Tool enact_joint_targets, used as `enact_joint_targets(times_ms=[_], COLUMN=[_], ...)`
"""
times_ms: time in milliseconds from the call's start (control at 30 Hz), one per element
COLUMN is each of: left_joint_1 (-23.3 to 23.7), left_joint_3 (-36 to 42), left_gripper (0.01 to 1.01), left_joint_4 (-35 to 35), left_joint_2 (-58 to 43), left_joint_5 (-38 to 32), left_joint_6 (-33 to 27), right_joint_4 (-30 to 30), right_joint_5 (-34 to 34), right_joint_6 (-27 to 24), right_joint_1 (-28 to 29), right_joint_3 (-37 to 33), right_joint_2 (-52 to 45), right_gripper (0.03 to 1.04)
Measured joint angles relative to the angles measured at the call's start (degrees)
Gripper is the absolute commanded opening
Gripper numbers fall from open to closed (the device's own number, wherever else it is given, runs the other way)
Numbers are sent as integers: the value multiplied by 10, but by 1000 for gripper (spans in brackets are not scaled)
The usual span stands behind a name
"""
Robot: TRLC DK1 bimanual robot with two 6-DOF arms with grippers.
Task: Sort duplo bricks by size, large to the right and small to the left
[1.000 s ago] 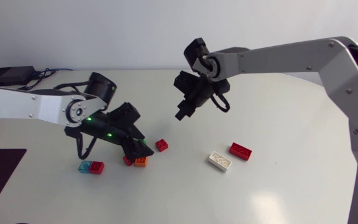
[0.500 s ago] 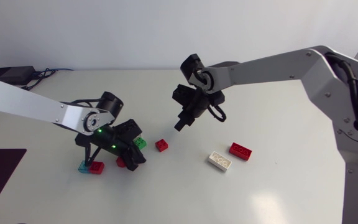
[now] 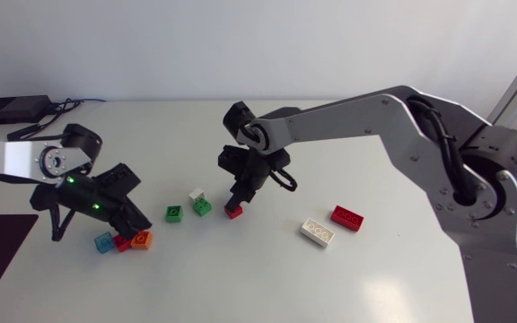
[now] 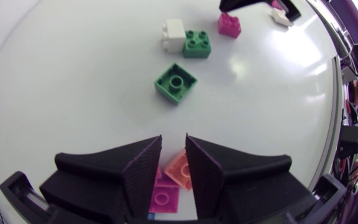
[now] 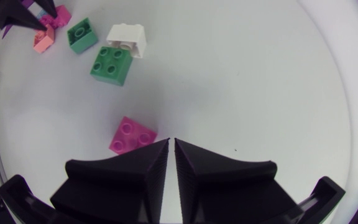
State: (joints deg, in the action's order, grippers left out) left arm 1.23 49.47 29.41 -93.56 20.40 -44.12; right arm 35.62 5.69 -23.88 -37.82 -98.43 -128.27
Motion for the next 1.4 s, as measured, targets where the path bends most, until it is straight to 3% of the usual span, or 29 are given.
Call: enact_joint_targets(times_ms=[233,400,567,633,800,933,1133,1400], left_joint_1=[13,-19,-43,-11,137,190,181,113], left_joint_3=[34,39,59,59,53,18,-40,-44], left_gripper=[318,323,323,323,321,321,320,320], left_joint_4=[2,-9,-48,-40,11,31,52,64], left_joint_2=[33,21,-19,-19,-5,14,19,17], left_joint_5=[46,67,27,13,-20,-41,-40,-12], left_joint_6=[14,42,62,49,-46,-108,-148,-139], right_joint_4=[35,39,24,17,17,21,38,53], right_joint_5=[42,77,46,29,-3,-13,-17,-21], right_joint_6=[10,17,20,20,20,20,20,20], right_joint_1=[-40,-64,-57,-43,-18,-19,-24,-24], right_joint_3=[-14,-26,-26,-28,-70,-123,-169,-192], right_joint_2=[0,0,0,0,-17,-48,-83,-92], right_gripper=[139,139,139,139,139,139,139,139])
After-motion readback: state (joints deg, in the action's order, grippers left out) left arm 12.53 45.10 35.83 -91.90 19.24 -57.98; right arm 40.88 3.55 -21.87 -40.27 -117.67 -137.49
